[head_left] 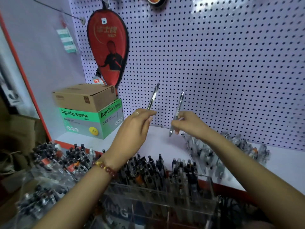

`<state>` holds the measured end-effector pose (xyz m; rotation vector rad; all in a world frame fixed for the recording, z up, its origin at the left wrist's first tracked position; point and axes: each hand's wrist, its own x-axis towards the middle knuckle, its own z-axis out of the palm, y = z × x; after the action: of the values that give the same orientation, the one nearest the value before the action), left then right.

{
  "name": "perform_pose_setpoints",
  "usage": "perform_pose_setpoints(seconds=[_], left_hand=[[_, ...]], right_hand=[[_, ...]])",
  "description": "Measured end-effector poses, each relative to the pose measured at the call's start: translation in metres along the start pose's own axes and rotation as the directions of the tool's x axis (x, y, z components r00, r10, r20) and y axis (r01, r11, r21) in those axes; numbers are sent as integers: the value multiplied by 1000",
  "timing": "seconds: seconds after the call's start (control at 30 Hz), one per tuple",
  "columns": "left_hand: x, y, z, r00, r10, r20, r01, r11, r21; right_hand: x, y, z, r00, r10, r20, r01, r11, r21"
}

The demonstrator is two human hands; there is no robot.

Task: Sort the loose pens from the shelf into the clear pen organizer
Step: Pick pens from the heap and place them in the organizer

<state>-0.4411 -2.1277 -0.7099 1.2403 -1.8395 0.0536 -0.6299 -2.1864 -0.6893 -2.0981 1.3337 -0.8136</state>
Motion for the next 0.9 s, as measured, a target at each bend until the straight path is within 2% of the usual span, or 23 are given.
perform_pose_setpoints(seconds=[0.13,0.23,0.3,0.4,0.5,0.53,0.57,0.63,0.7,0.73,0.8,0.83,0.87,0.9], left_hand=[[-3,16,-12,998,16,-53,-24,989,-147],[-13,29,-24,996,70,-58,-82,971,-227],[-22,34,-31,994,102,-44,-109,968,-227],[-41,31,-45,993,114,0,-112,975,-192],[-68,26,-58,994,99,46,-91,985,-150],[-77,24,-61,994,81,70,-71,988,-140],[-86,22,-64,996,51,78,-40,989,-144],[-111,17,-70,999,-6,50,13,991,-137],[-134,21,-77,994,-32,108,34,999,-25],[-151,21,-82,983,-89,158,93,996,-17],[-154,5,-72,959,-169,228,164,986,39],[-154,-5,-69,955,-179,236,172,984,50],[-155,-15,-66,959,-172,226,144,980,134],[-159,-20,-67,951,-197,241,169,977,130]], right_hand=[[-33,-54,-1,974,-208,85,185,958,220],[-46,-72,9,971,-231,58,196,914,354],[-53,-80,11,969,-231,94,178,905,386],[-70,-90,17,932,-310,186,247,923,296],[-85,-98,28,949,-293,121,281,954,103],[-88,-100,33,961,-263,90,247,957,153],[-90,-100,39,971,-221,88,189,943,275],[-93,-102,50,978,-161,135,68,852,519],[-100,-101,58,974,-150,171,7,773,635],[-105,-101,65,971,-160,177,9,765,643],[-114,-101,70,960,-240,143,109,794,598],[-118,-102,74,953,-278,121,166,814,557],[-121,-103,79,948,-303,95,214,831,513],[-123,-102,84,944,-323,72,255,848,465]])
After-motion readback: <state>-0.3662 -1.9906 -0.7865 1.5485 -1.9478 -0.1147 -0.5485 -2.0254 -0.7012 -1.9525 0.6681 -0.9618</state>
